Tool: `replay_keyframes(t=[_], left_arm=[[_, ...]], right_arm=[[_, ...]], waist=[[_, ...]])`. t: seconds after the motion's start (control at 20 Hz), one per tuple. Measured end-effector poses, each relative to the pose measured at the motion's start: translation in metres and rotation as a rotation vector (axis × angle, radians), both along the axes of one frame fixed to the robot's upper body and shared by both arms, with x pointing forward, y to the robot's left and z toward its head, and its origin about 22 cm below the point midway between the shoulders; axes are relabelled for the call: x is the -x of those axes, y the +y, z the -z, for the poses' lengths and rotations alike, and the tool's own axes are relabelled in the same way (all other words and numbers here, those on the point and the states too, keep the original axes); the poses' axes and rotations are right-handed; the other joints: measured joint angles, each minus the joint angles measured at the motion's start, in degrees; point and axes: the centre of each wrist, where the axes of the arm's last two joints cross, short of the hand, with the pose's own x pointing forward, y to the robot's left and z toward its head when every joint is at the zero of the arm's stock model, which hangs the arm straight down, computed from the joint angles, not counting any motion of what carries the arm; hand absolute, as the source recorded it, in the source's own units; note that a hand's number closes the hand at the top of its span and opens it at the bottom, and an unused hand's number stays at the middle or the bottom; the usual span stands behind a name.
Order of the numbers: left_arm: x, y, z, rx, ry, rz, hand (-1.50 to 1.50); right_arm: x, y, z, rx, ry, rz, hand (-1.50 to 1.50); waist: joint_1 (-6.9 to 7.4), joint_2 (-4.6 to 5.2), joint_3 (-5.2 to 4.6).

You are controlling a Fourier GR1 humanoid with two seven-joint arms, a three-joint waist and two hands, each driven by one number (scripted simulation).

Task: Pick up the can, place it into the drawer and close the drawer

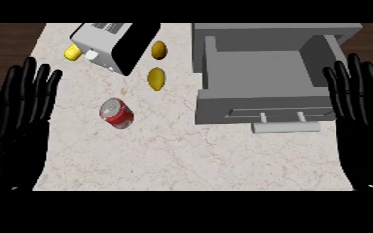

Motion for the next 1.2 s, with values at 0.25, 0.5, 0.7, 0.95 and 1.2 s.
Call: replay_keyframes(t=[0.25,0.5,0.7,0.95,1.2], left_arm=[[-0.014,-0.003,-0.003,0.005,0.016,-0.003,-1.50],[-0.016,0.006,0.014,-0.024,0.249,-0.120,-1.50],[-0.013,0.001,0.006,-0.034,0.351,-0.165,-1.50],[0.001,0.003,-0.011,-0.039,0.398,-0.187,-1.50],[0.015,0.000,-0.016,-0.038,0.408,-0.188,-1.50]], right_arm=[[-0.001,-0.001,0.001,0.012,0.023,-0.003,-1.50],[0.008,-0.018,0.019,-0.027,0.200,0.139,-1.50],[0.021,-0.033,0.019,-0.044,0.273,0.210,-1.50],[0.035,-0.050,0.028,-0.049,0.300,0.244,-1.50],[0.051,-0.075,0.033,-0.055,0.308,0.257,-1.50]], waist=[[1.15,-0.80,0.91],[1.06,-0.95,1.22],[1.28,-1.12,1.28],[1.54,-1.19,1.28],[1.58,-1.21,1.28]])
